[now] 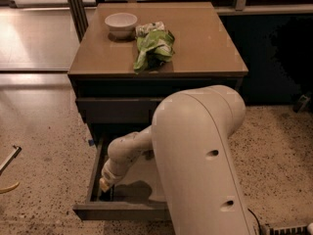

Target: Pick rxbar blueberry from middle drawer and place on counter

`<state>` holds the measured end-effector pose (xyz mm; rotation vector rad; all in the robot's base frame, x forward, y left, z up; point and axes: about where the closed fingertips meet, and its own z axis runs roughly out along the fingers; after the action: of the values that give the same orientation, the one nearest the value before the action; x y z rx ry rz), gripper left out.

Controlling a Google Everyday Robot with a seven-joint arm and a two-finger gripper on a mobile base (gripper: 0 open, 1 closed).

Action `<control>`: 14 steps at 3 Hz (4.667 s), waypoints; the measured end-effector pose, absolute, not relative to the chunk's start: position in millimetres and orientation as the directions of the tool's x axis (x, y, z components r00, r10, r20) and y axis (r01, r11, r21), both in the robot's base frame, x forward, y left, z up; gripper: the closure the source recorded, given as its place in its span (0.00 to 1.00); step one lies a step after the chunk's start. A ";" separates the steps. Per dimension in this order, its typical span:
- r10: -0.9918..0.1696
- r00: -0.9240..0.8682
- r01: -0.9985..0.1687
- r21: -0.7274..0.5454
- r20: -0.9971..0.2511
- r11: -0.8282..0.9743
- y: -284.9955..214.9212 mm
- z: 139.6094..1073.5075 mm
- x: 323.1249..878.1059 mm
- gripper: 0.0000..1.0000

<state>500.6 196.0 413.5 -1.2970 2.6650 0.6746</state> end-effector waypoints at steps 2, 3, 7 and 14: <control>-0.732 -0.598 -0.799 0.307 -0.325 0.517 185.7 458.0 512.0 1.00; -0.751 -0.563 -0.826 0.255 -0.346 0.502 174.3 499.1 518.9 1.00; -0.736 -0.352 -0.914 0.042 -0.579 0.404 133.4 715.5 566.1 1.00; -0.559 -0.125 -0.857 -0.195 -0.820 0.478 154.5 934.2 671.1 1.00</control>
Offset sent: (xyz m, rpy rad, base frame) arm 0.0248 -0.0224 0.0875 0.0396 -0.1142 0.0351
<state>671.1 154.5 934.2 -1.1950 1.8083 0.4083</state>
